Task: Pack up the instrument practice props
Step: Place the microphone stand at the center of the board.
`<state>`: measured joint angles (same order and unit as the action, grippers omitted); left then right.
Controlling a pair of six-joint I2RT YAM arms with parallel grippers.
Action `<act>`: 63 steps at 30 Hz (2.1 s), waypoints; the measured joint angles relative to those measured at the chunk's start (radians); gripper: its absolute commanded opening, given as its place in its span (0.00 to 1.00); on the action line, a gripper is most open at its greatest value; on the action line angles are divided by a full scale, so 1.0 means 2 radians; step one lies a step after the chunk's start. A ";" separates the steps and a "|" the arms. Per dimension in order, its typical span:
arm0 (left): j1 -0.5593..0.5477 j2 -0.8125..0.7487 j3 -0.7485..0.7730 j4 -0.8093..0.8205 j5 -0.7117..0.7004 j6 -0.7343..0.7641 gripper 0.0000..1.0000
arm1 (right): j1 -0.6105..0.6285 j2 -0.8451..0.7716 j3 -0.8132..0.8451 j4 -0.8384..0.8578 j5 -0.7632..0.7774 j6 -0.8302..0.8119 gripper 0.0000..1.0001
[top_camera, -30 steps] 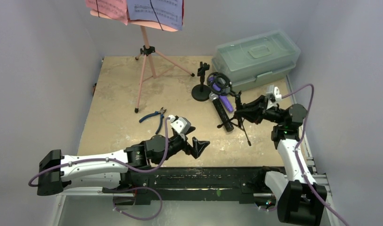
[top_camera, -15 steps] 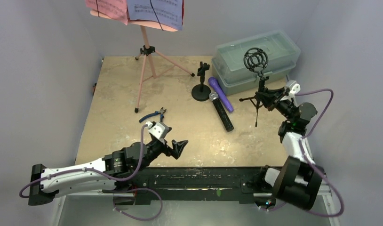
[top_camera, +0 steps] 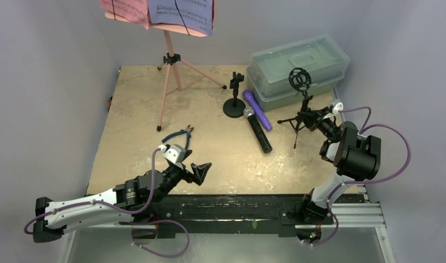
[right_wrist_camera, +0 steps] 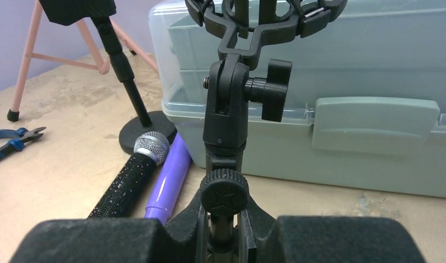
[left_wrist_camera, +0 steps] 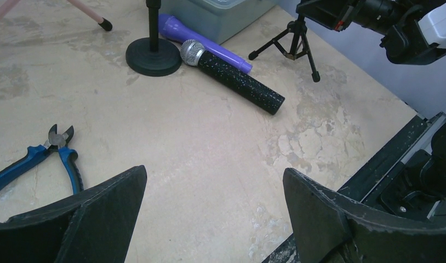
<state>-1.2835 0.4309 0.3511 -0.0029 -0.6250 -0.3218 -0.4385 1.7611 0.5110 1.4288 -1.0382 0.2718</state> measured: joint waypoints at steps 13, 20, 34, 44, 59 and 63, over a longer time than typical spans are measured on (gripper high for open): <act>0.000 0.017 0.000 -0.001 -0.008 0.002 0.95 | 0.000 -0.034 -0.008 0.011 -0.042 -0.103 0.23; 0.000 0.001 0.000 -0.004 -0.008 0.000 0.95 | 0.000 -0.104 0.066 -0.241 -0.030 -0.275 0.28; 0.000 -0.005 0.000 -0.005 -0.007 -0.001 0.95 | -0.001 -0.059 0.216 -0.572 -0.019 -0.395 0.29; 0.000 -0.012 0.000 -0.007 -0.007 -0.001 0.95 | -0.008 -0.014 0.266 -0.708 0.003 -0.450 0.49; 0.000 0.001 0.000 -0.008 -0.007 0.000 0.95 | -0.023 -0.007 0.272 -0.795 0.027 -0.542 0.74; 0.000 0.001 0.000 -0.008 -0.007 0.000 0.95 | -0.031 -0.012 0.268 -0.811 0.039 -0.563 0.98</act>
<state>-1.2835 0.4328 0.3511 -0.0181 -0.6392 -0.3225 -0.5011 1.7363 1.0473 -0.1932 -0.9611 -0.8551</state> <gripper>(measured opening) 0.950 0.766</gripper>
